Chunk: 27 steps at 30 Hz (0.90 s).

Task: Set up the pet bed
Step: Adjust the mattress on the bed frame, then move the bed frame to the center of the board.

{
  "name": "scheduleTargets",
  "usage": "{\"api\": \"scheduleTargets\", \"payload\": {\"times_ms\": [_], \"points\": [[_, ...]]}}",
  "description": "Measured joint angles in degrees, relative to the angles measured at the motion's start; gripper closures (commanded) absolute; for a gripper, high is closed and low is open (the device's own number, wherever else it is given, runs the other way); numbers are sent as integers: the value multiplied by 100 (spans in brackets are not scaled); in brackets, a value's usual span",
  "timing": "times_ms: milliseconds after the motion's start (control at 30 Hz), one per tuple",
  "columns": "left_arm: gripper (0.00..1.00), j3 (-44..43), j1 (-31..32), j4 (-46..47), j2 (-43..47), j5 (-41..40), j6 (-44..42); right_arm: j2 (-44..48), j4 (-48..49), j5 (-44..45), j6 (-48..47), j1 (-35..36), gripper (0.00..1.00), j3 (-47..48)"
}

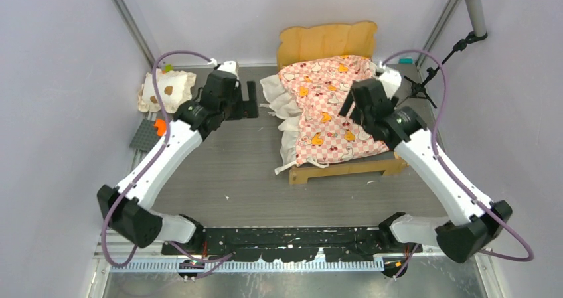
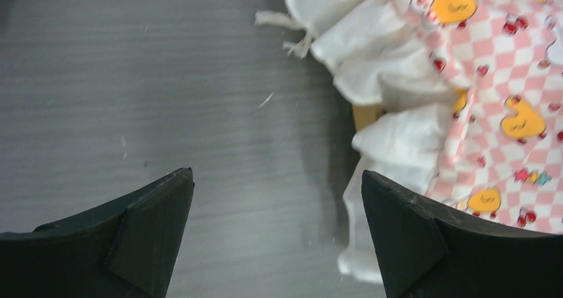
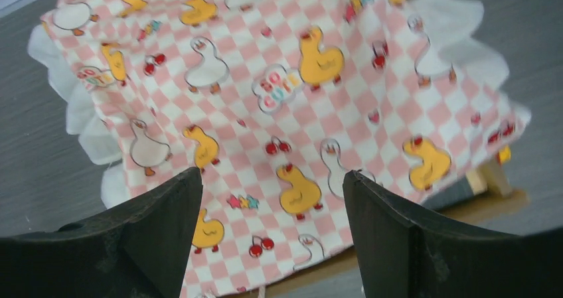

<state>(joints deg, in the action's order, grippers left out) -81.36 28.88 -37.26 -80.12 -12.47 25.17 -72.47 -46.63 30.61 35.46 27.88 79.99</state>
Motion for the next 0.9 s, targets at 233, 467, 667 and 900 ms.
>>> {"api": "scheduleTargets", "payload": {"times_ms": [233,467,667,900], "points": [[0,658,0,-789,1281,-166,184,1683,-1204,870,2616,1097,22,-1611],[0,1099,0,-1082,2072,-254,162,2597,-1718,1060,4566,1139,32,-3029],[0,1235,0,-1185,2061,-210,140,2949,-1882,1040,5281,1139,36,-3615],[0,1235,0,-1198,1893,-76,138,2599,-1480,841,5285,789,37,-3668]]}}
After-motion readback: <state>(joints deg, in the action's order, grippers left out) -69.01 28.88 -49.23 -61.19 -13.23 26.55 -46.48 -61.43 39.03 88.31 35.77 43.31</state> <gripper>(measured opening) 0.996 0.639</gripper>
